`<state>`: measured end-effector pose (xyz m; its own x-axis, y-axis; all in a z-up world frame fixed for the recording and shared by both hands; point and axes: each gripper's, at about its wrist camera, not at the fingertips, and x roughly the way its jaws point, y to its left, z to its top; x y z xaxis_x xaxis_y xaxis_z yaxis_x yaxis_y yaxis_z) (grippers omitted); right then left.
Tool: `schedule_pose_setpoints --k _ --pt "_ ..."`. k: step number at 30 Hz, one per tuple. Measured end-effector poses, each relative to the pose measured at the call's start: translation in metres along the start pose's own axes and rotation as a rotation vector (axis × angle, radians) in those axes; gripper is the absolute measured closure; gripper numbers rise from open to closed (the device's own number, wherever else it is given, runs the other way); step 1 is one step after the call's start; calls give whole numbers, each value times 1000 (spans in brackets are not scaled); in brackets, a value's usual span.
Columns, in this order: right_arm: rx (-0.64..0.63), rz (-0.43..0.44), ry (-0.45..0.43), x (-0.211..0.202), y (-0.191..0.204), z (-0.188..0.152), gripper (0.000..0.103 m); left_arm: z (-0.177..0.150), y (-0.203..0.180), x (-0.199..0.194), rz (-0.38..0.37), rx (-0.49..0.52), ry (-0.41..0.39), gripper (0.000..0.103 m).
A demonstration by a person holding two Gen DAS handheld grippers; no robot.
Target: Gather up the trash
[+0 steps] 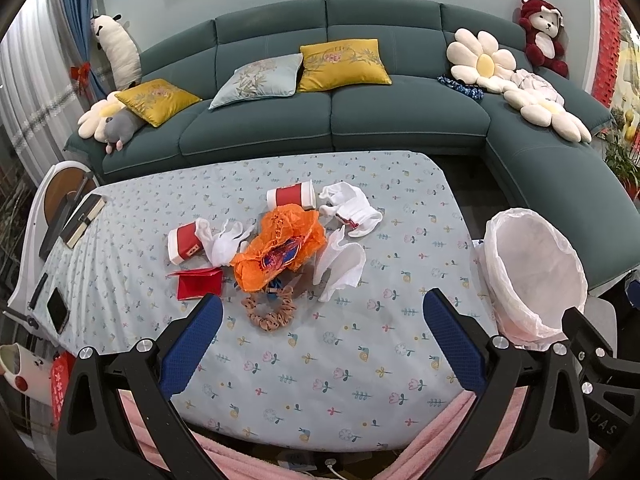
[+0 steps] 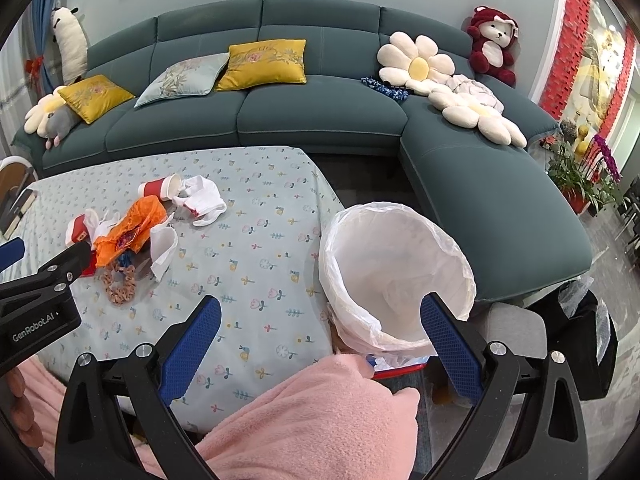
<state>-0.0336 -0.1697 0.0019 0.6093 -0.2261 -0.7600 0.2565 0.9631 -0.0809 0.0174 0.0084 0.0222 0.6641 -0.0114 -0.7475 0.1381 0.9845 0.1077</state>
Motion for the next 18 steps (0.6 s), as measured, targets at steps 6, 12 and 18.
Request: schedule_pose_setpoints --k 6,12,18 --pt "5 -4 -13 -2 2 0 7 1 2 -4 2 14 -19 7" --pt "20 -12 -26 -5 6 2 7 3 7 -8 -15 20 -25 7" --pt "16 -8 -30 -7 13 2 7 2 12 -8 -24 22 -28 7"
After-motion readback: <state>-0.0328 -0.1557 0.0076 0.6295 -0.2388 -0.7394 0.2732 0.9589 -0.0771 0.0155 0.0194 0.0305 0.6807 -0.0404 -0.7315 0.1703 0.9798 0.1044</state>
